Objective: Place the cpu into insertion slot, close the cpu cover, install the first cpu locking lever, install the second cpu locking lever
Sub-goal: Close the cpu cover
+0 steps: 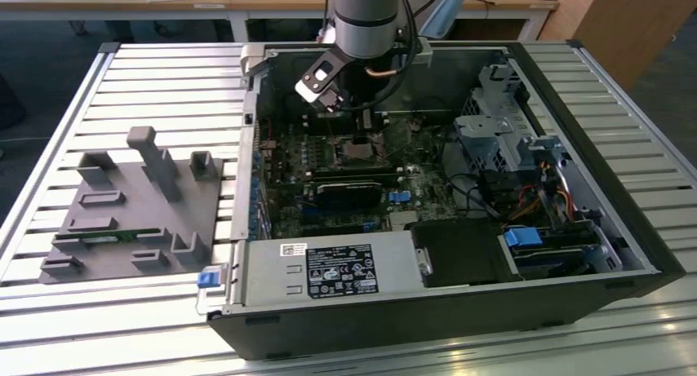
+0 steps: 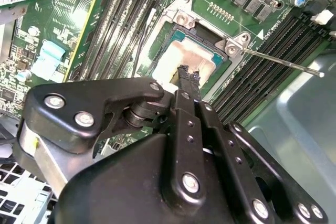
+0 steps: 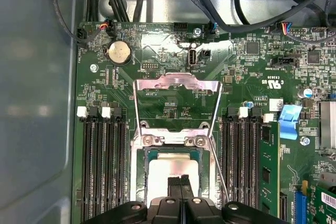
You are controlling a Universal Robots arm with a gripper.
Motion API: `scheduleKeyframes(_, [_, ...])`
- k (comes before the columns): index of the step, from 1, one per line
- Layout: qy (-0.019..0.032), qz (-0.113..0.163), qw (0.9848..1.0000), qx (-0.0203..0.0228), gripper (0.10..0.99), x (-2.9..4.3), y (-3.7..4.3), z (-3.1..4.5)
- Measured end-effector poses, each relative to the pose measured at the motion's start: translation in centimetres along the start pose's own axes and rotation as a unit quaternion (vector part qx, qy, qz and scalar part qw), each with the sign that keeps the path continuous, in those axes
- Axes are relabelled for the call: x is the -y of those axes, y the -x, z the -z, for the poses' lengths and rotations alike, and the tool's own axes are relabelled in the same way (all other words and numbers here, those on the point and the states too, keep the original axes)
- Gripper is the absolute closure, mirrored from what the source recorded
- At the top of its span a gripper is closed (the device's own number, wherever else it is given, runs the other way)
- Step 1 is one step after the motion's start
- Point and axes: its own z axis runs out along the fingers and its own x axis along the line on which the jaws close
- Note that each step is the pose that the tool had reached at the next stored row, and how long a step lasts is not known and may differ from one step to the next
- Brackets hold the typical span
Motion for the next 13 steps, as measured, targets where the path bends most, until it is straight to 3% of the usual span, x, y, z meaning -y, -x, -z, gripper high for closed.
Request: scheduleKeyframes(13, [-0.0003,0.000,1.0000,0.0002,0.980,-0.01,0.00,0.14])
